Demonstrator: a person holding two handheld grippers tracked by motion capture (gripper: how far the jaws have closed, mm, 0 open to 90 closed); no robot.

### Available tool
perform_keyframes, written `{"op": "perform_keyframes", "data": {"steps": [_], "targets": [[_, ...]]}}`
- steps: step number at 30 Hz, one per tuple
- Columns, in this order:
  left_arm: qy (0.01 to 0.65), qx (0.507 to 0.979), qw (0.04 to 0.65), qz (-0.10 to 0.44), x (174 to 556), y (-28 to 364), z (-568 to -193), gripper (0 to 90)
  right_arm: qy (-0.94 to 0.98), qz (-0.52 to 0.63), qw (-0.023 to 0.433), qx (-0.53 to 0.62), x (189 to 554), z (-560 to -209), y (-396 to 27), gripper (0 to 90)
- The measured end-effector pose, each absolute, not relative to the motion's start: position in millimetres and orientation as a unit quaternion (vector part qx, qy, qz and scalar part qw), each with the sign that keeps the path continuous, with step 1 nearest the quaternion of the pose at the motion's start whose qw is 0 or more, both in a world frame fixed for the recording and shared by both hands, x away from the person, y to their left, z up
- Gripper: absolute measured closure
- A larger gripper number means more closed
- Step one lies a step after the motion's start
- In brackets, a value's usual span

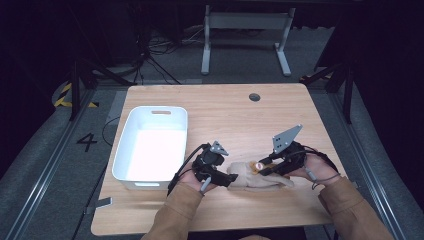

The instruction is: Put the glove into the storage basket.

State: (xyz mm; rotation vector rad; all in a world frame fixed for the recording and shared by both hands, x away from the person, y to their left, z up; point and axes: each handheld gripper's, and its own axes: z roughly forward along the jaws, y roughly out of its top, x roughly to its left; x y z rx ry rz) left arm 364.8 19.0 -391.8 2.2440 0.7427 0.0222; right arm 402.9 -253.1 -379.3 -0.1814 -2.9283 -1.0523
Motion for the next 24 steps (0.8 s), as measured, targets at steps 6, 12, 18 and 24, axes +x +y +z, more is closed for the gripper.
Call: {"op": "perform_keyframes", "data": {"steps": [6, 12, 18, 24], "targets": [[0.290, 0.878, 0.381, 0.008, 364.7, 18.9, -391.9, 28.7, -0.942, -0.330, 0.016, -0.055, 404.6, -386.2, -251.0, 65.6], [0.290, 0.878, 0.382, 0.007, 364.6, 19.2, -391.9, 28.6, -0.947, -0.314, 0.016, -0.057, 407.2, -394.7, -249.1, 64.5], [0.288, 0.878, 0.381, 0.007, 364.7, 18.8, -392.1, 28.5, -0.950, -0.308, 0.024, -0.054, 407.3, -399.6, -247.9, 64.7], [0.285, 0.880, 0.380, 0.006, 364.3, 17.0, -393.2, 28.2, -0.952, -0.300, 0.018, -0.053, 408.6, -401.9, -247.6, 63.9]]}}
